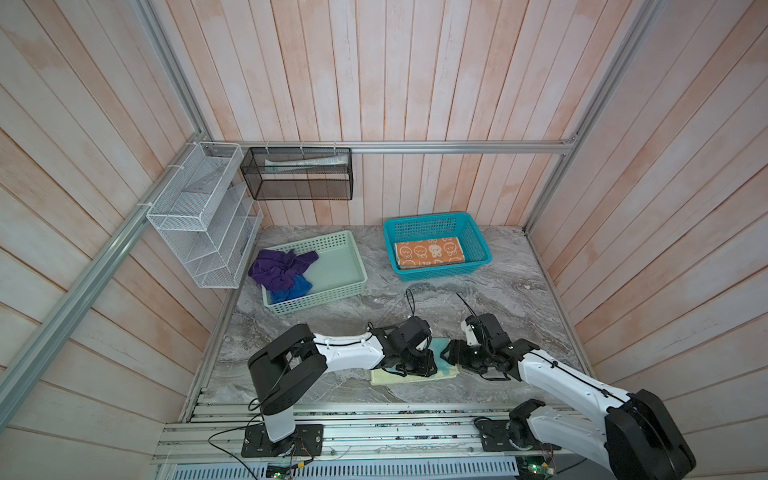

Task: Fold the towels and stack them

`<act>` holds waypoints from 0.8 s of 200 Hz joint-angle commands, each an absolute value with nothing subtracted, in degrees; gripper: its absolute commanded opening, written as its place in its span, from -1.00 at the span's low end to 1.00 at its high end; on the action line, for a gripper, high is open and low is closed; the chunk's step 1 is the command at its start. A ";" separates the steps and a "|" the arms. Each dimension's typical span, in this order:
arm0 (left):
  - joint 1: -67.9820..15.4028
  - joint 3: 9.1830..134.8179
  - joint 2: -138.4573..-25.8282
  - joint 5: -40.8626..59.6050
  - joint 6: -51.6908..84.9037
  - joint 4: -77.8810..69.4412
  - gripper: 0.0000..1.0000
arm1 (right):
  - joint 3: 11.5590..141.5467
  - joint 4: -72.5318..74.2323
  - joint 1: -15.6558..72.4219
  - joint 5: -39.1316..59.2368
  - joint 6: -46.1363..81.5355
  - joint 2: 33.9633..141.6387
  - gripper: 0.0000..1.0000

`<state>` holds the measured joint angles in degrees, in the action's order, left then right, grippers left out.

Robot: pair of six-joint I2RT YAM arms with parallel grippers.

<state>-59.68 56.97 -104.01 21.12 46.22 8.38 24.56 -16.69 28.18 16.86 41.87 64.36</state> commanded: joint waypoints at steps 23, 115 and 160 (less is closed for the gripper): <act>-59.24 54.34 -106.50 24.26 48.04 4.84 -0.34 | 23.15 -9.74 29.84 22.48 44.36 72.44 0.27; -52.43 50.48 -97.48 22.27 45.41 7.08 -0.35 | 41.97 -15.10 33.18 13.41 34.09 78.66 -1.00; -43.52 50.11 -85.93 14.11 37.43 16.52 -0.35 | 66.18 -22.29 33.86 7.92 21.42 89.09 -1.00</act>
